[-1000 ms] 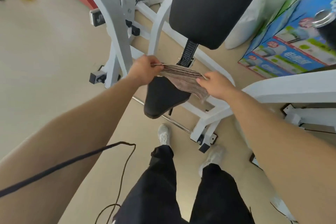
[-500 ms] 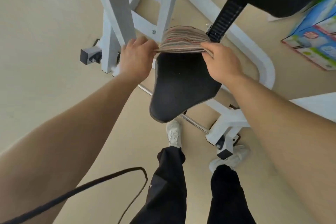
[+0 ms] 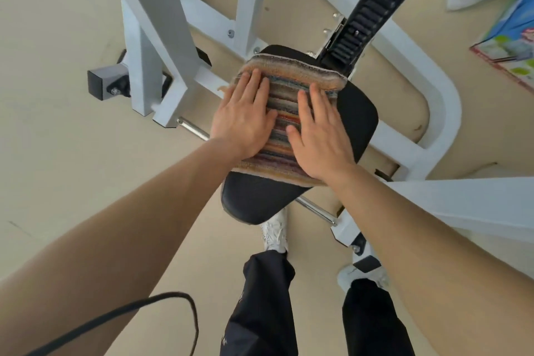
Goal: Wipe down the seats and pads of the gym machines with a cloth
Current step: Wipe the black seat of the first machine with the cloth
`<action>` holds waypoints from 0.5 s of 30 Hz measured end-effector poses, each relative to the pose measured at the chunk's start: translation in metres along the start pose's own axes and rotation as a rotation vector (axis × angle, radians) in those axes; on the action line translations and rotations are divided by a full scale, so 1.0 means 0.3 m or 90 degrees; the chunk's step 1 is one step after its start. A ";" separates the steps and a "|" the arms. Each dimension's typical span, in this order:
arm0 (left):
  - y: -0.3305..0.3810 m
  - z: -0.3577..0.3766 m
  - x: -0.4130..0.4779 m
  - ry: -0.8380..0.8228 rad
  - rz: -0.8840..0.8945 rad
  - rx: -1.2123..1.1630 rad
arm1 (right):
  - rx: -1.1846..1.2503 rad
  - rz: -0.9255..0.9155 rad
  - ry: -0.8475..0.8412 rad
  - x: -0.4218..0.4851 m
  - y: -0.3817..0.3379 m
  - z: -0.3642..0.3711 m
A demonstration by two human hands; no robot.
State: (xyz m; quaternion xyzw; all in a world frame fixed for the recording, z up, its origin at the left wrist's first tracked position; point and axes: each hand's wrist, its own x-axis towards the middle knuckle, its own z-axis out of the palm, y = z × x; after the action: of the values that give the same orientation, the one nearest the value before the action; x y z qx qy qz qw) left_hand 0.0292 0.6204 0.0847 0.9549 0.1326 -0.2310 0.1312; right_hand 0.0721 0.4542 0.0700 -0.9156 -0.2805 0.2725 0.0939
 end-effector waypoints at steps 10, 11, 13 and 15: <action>-0.047 0.041 0.357 0.021 0.028 0.018 | -0.042 0.046 0.049 0.360 0.064 0.035; -0.045 0.045 0.339 0.023 0.032 0.028 | -0.040 0.050 0.051 0.338 0.060 0.040; -0.028 0.063 0.233 0.014 0.049 0.059 | -0.039 0.048 0.041 0.222 0.047 0.057; 0.007 0.088 0.094 0.002 0.066 0.076 | -0.046 0.038 0.029 0.062 0.038 0.081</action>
State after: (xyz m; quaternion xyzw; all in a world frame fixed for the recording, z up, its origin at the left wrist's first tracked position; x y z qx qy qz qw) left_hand 0.0434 0.6157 0.0491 0.9670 0.0692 -0.2300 0.0852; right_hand 0.0768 0.4557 0.0377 -0.9322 -0.2608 0.2441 0.0589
